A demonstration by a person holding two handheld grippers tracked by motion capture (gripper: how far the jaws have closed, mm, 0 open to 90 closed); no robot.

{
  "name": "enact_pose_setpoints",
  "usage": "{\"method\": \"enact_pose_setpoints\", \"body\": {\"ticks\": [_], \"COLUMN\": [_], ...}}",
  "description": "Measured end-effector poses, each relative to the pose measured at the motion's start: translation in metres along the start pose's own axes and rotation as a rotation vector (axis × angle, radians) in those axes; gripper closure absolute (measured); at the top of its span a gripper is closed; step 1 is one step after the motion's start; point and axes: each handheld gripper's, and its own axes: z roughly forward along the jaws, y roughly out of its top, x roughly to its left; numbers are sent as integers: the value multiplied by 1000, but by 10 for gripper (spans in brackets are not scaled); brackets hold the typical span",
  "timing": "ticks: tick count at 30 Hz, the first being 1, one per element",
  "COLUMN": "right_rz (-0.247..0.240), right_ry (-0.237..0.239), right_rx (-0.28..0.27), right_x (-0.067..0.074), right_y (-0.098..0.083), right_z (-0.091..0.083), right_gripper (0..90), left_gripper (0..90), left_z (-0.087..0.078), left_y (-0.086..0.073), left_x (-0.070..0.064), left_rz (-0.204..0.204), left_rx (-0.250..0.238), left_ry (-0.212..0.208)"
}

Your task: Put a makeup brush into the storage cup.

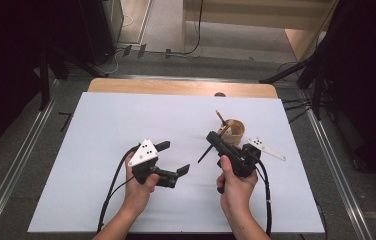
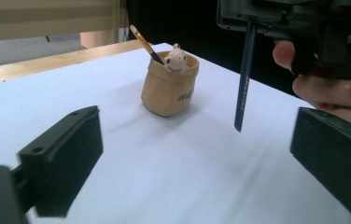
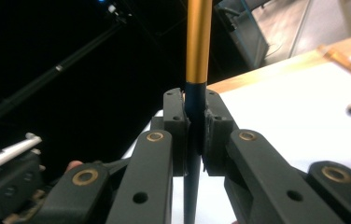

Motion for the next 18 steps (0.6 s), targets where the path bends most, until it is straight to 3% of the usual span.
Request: {"method": "enact_pose_setpoints", "body": {"ticks": [3, 4, 5, 6, 8, 9, 13, 18], "right_rz": [-72, -128, -128, -167, -187, -233, -280, -298], "right_ry": [-31, -47, -47, -59, -65, -83, -105, -99], "right_rx": [-7, -17, -17, -19, -22, -28, -33, -37], "right_x": [2, 3, 3, 4, 5, 6, 5, 3], "right_y": [3, 6, 6, 9, 10, 13, 17, 22], "right_z": [-1, -2, -2, -3, -4, -5, -8, -9], "right_gripper": [841, 841, 841, 841, 841, 841, 841, 841], "left_gripper": [11, 0, 0, 0, 0, 0, 0, 0], "left_z": [-3, -4, -5, -6, -9, -12, -17, -26], "left_y": [-1, -2, -2, -3, -4, -5, -6, -10], "left_x": [1, 1, 1, 2, 3, 5, 7, 14], "left_rz": [16, 19, 20, 27, 32, 32, 40, 28], "left_rx": [3, 9, 13, 16, 18, 21, 15, -3], "left_ry": [-9, -3, 8, 7, 13, -2, 13, 29]}}
